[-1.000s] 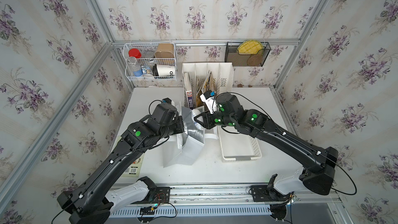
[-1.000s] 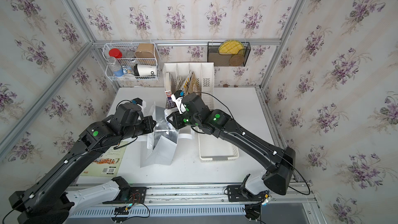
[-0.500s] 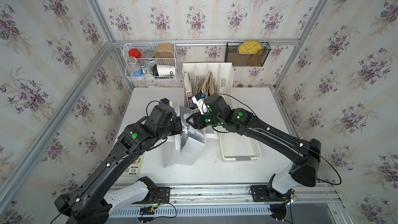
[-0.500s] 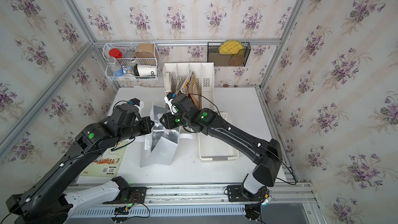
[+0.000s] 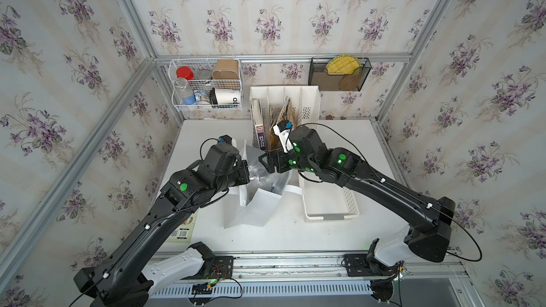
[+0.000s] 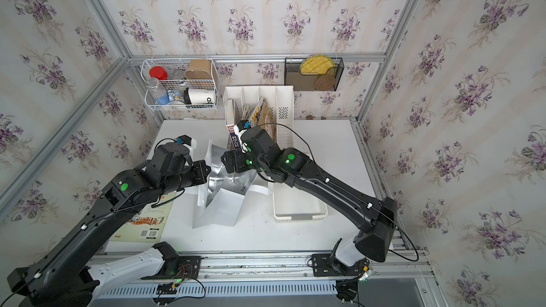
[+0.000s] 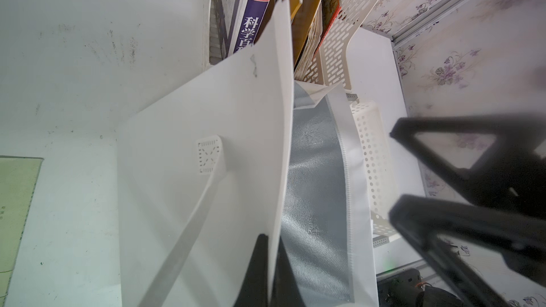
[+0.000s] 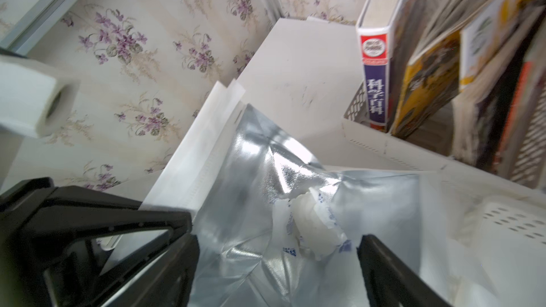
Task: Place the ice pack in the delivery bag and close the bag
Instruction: Place the ice pack in the delivery bag, then place the delivery bag at the center of the board.
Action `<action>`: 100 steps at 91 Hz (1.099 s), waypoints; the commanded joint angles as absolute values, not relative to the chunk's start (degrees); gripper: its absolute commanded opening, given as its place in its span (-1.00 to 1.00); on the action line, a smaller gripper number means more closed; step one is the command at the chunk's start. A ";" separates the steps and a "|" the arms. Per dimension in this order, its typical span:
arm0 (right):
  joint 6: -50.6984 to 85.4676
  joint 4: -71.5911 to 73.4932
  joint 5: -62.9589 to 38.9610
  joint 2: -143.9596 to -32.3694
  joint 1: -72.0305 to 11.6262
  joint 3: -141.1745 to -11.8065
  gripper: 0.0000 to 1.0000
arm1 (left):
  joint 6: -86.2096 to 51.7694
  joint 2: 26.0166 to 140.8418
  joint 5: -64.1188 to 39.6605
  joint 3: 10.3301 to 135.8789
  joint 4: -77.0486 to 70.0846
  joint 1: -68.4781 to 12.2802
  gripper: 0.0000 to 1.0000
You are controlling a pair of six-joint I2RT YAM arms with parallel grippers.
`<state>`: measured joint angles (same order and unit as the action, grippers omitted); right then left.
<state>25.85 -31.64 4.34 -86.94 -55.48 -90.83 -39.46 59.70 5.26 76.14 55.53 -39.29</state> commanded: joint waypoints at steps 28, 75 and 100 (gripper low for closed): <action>28.97 -45.21 21.59 -95.91 -52.14 -91.85 0.74 | -39.30 58.65 5.98 75.36 54.90 -39.26 -1.00; 31.97 -39.43 10.95 -85.98 -52.27 -86.93 -1.00 | -32.90 59.35 3.53 79.09 51.89 -39.20 -1.00; 39.91 -41.18 12.31 -78.81 -57.59 -81.79 -1.00 | -27.33 62.66 4.91 83.42 53.40 -39.11 -1.00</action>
<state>34.54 -40.56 11.49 -80.14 -55.48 -83.92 -31.35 62.00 4.08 82.21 55.72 -39.22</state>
